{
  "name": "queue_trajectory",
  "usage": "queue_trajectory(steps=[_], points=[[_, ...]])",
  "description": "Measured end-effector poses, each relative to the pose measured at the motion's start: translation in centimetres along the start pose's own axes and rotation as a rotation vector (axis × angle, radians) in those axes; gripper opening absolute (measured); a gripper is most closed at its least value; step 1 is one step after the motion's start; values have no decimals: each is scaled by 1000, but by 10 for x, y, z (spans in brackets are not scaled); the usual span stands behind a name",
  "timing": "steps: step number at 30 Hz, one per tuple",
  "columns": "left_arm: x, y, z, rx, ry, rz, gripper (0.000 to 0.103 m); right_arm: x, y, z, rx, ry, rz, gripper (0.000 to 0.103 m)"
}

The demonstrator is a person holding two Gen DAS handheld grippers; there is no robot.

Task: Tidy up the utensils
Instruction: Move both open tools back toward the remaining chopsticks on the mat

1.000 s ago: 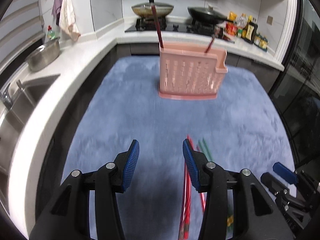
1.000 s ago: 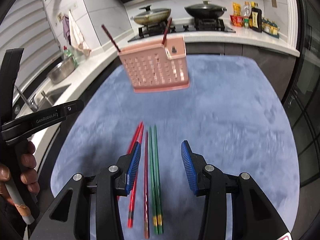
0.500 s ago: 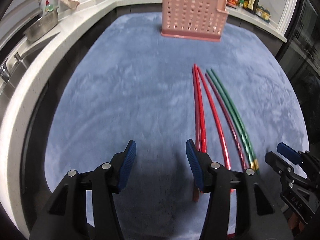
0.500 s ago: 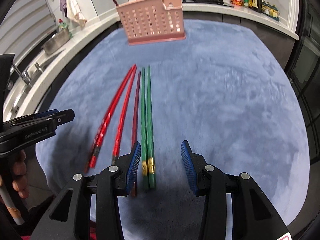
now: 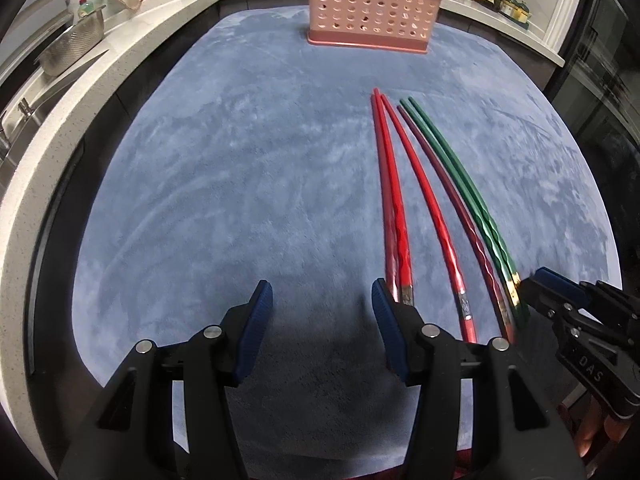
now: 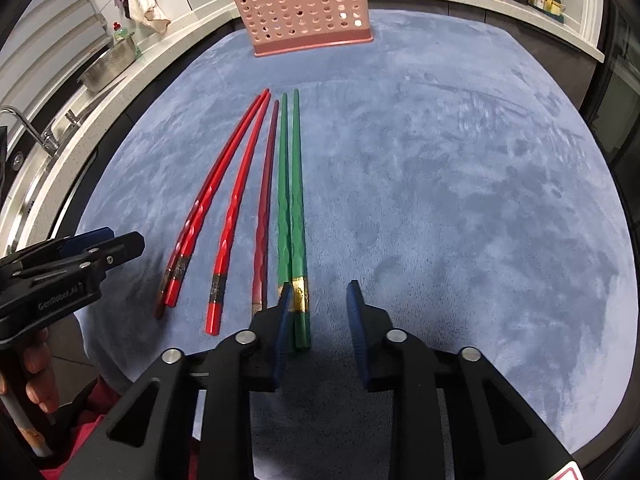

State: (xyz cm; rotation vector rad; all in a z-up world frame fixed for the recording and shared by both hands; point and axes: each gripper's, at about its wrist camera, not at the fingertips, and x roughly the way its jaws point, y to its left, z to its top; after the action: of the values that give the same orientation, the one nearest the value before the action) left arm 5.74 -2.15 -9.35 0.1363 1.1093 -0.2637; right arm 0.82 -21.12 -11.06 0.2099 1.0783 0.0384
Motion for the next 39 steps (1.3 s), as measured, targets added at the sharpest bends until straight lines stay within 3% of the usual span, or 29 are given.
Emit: queue_trajectory(steps=[14,28,39], points=[[16,-9,-6,25,55,-39,49,5,3,-1,-13,17,-1,20],[11,-16,-6,53,41,-46,49,6,3,-2,-11,18,-1,20],[18,-9,-7,12,65,-46,51,6,3,-2,-11,18,-1,20]])
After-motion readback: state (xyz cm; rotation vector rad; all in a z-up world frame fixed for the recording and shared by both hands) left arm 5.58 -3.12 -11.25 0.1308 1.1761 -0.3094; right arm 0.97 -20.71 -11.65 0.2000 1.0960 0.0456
